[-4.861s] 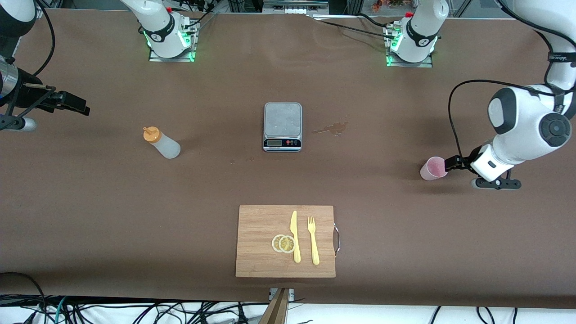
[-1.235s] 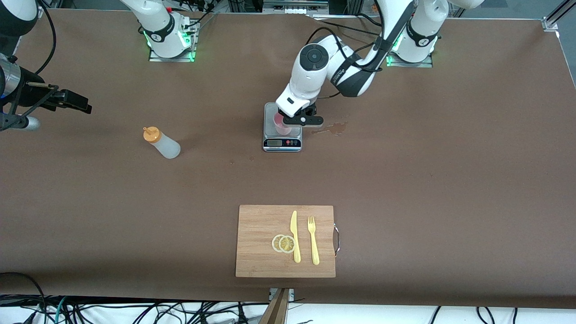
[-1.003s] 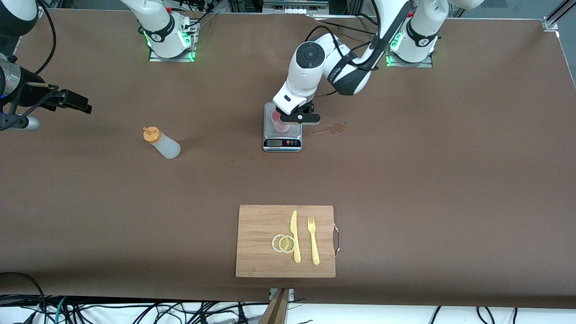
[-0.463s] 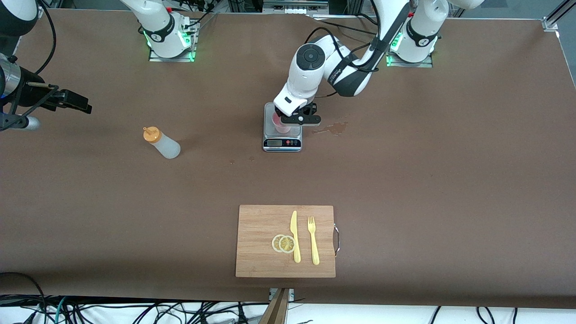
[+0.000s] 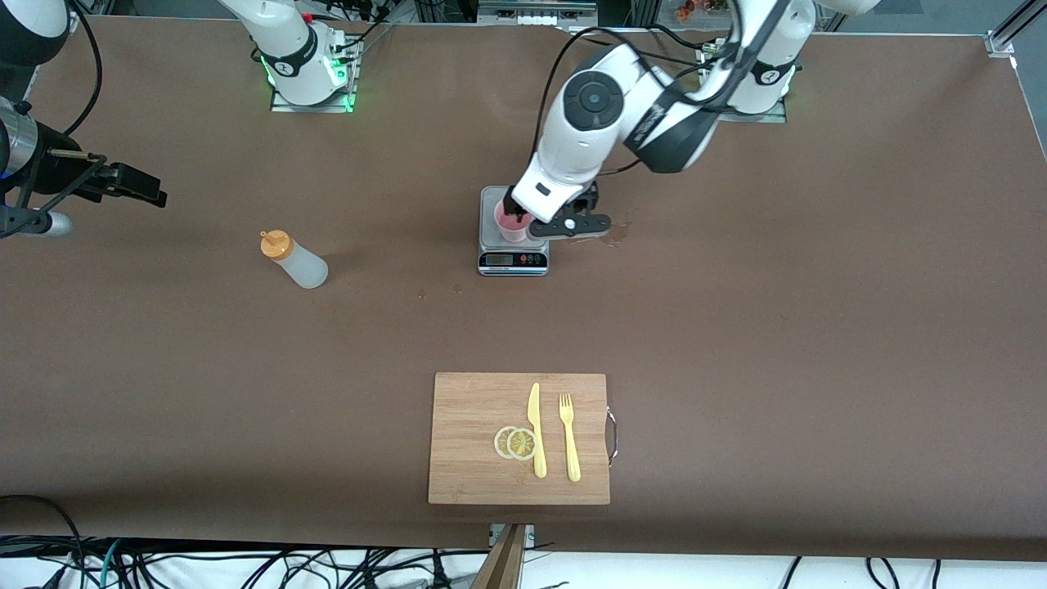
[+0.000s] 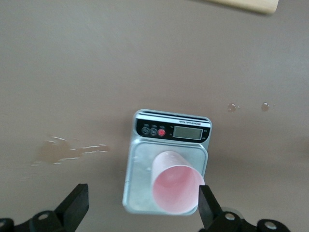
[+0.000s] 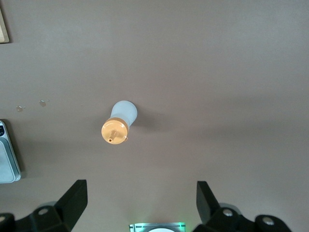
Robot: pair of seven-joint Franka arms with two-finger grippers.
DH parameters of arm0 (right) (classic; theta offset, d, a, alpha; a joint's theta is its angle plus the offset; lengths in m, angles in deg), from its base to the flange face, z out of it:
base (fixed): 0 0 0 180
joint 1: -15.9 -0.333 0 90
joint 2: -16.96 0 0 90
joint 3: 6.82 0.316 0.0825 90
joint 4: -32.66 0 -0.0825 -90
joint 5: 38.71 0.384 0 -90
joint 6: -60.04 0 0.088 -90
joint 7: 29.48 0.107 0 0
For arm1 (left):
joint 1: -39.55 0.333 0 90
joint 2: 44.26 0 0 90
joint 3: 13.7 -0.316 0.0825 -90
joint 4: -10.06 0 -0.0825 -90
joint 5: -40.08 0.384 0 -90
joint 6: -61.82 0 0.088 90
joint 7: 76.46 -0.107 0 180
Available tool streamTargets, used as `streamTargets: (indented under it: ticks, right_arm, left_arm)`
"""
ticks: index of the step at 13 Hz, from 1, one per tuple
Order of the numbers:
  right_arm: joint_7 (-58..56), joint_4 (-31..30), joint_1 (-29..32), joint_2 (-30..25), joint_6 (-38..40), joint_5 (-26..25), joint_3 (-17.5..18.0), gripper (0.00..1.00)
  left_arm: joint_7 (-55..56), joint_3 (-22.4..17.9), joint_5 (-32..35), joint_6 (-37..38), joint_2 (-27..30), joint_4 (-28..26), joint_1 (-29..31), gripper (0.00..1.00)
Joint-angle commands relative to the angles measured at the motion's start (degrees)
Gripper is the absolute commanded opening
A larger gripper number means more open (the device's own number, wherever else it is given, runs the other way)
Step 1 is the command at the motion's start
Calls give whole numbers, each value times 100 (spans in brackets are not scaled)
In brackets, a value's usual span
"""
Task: Add sauce to pink cup with both arms
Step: 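Open the left gripper and withdraw it from the cup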
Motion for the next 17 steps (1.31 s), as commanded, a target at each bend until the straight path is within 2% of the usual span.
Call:
streamTargets:
  ticks: [1, 5, 7, 10, 12, 14, 17]
  right_arm:
    - [64, 93, -49, -15, 84, 29, -8, 100]
    - [47, 93, -49, 3, 120, 46, -17, 100]
    - [91, 76, -67, 72, 120, 37, -8, 100]
    - [-381, 76, -136, 161, 216, 46, -8, 100]
    - [-1318, 76, -128, 274, 217, 46, -8, 100]
    - [-2741, 76, -102, 345, 208, 46, -43, 100]
    - [-4158, 14, -32, 459, 208, 81, -157, 100]
  left_arm:
    - [-870, -255, -106, 952, 165, 629, 361, 100]
    - [-1801, -353, -45, 1506, 666, 629, 1475, 100]
    - [-2338, -466, 393, 1613, 859, 629, 1889, 100]
    - [-3146, -502, 457, 1832, 1062, 629, 2610, 100]
    - [-3447, -502, 457, 2087, 1133, 638, 2997, 100]
    - [-3815, -450, 413, 2350, 1290, 647, 3393, 100]
    - [-4098, -450, 457, 2351, 1291, 647, 3605, 100]
